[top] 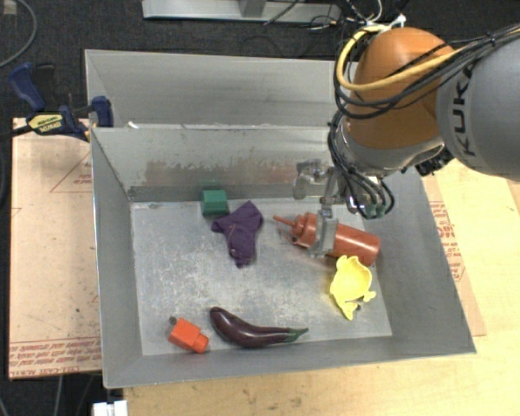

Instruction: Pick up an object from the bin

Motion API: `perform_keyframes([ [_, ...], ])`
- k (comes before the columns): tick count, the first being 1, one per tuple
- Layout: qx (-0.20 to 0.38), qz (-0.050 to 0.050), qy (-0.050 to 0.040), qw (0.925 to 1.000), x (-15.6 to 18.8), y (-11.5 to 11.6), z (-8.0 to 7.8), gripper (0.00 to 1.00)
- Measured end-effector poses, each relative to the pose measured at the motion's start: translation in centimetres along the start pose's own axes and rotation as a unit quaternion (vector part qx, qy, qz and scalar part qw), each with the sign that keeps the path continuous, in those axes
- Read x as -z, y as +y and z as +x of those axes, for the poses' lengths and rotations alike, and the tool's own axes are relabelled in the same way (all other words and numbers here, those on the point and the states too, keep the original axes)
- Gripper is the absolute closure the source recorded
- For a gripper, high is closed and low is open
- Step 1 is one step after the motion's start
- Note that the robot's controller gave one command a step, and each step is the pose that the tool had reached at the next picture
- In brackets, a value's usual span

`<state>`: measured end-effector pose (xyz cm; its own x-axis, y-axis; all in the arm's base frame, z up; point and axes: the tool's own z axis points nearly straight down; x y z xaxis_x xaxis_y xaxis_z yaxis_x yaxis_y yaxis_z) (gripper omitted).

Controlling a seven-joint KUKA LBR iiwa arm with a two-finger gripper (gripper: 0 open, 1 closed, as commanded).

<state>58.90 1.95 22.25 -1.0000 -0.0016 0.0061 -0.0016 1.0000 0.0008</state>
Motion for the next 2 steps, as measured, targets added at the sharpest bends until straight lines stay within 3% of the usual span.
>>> perform_keyframes([
  [1, 0.000, 0.000, -0.0040, 1.0000, 0.5, 0.0, -0.1, 0.00],
  [2, -0.027, -0.001, -0.0052, 0.9996, -6.4, -2.6, -0.8, 0.00],
])
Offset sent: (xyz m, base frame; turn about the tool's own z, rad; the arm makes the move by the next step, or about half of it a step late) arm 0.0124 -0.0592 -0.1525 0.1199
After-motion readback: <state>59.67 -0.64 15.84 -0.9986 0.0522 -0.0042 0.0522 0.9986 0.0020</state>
